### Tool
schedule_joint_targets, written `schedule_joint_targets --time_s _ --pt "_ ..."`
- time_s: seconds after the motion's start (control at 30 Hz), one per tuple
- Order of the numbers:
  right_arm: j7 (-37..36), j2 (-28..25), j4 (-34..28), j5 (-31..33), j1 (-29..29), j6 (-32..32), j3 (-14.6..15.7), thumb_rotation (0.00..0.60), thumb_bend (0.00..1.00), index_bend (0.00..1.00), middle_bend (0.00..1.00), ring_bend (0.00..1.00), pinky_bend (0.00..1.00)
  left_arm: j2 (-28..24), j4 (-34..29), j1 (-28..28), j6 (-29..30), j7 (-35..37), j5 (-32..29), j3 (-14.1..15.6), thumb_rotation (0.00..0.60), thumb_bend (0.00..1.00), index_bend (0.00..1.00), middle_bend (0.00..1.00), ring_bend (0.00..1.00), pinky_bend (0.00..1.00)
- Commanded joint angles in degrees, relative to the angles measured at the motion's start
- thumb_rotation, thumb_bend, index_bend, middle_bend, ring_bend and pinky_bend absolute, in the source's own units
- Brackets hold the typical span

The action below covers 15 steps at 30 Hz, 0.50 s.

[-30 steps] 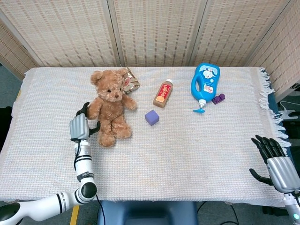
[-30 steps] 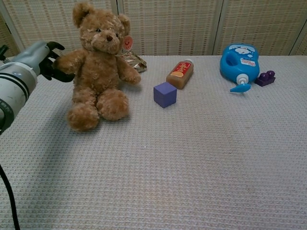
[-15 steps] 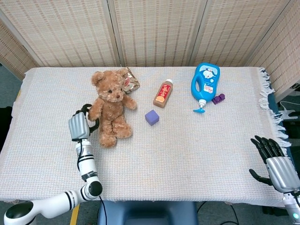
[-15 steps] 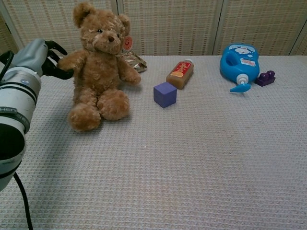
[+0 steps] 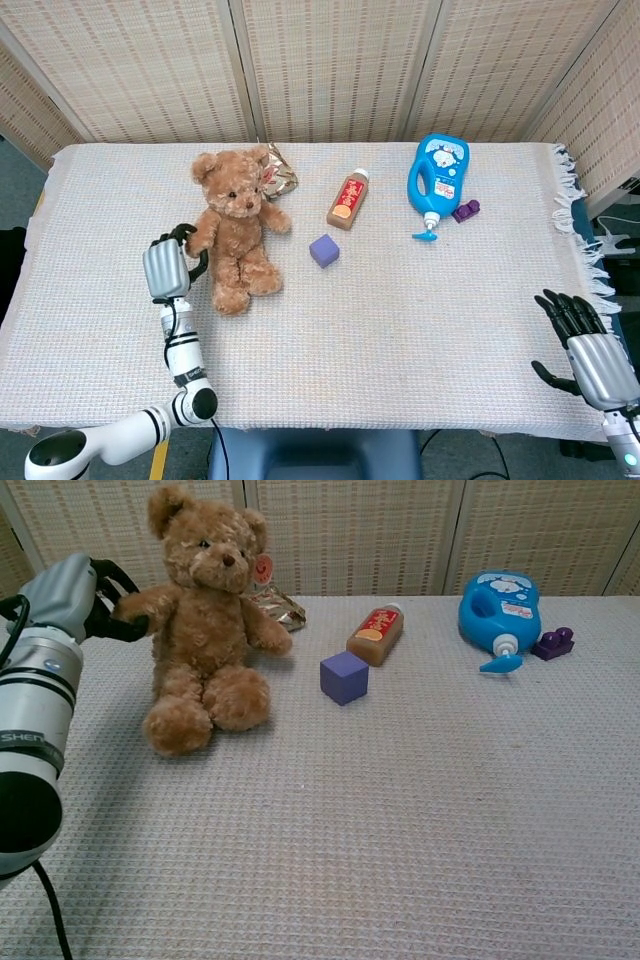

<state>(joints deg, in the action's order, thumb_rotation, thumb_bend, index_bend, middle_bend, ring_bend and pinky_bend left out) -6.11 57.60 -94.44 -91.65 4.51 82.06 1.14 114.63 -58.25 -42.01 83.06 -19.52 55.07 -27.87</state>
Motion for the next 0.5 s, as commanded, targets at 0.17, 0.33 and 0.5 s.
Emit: schedule_joint_targets --time_s 0.17,0.33,0.5 --pt "0.2 0.0 -0.1 0.1 0.0 -0.1 0.0 0.600 0.13 0.00 0.01 0.00 0.03 -1.2 -2.7 1.3 -1.9 -1.7 -1.0 0.1 0.600 0.38 0.44 0.57 0.46 0.47" --pt "0.3 0.0 -0.1 0.3 0.1 -0.1 -0.1 0.600 0.13 0.00 0.01 0.00 0.03 -0.3 -0.2 1.1 0.2 1.6 2.5 0.6 0.600 0.38 0.44 0.57 0.46 0.47" --pt "0.3 -0.1 -0.2 0.2 0.1 -0.2 0.1 0.600 0.13 0.00 0.01 0.00 0.03 -1.7 -3.5 2.1 -3.4 -1.4 0.1 1.0 0.600 0.38 0.45 0.58 0.46 0.47"
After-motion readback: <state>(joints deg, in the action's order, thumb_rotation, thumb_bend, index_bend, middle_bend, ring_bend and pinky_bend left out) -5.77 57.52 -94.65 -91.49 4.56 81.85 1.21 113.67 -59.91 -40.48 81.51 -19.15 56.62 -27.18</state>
